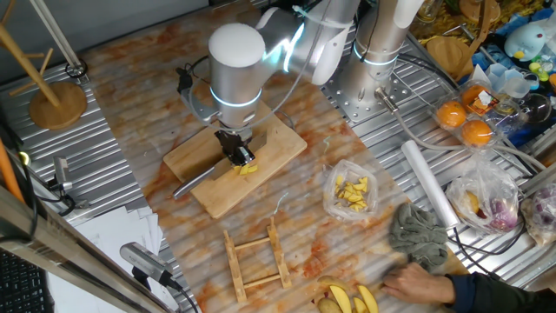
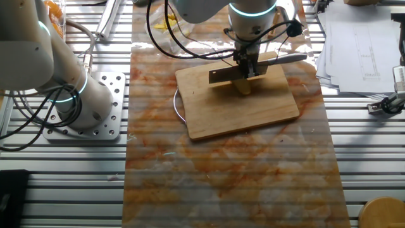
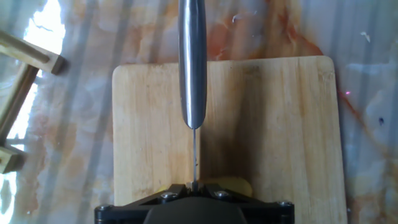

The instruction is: Chop the potatoes

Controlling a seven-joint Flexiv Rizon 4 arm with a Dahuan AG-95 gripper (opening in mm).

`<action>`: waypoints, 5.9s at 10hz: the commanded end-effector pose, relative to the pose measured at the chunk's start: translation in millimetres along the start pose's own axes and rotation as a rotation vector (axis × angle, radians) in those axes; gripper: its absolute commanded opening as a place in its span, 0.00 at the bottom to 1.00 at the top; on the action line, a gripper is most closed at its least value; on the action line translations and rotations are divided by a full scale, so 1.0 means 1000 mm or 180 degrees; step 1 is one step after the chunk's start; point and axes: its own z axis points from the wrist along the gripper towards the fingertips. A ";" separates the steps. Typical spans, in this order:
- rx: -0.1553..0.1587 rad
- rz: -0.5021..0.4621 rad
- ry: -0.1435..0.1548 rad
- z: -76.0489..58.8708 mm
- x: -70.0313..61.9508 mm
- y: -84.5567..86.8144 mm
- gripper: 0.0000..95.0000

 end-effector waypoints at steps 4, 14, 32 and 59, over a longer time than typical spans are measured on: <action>-0.0089 0.0015 0.0165 0.025 0.002 0.001 0.00; -0.0185 0.0098 0.0106 -0.021 -0.003 -0.001 0.00; -0.0020 0.0198 0.0065 -0.007 0.004 -0.014 0.00; -0.0022 0.0101 0.0079 0.004 0.006 -0.015 0.00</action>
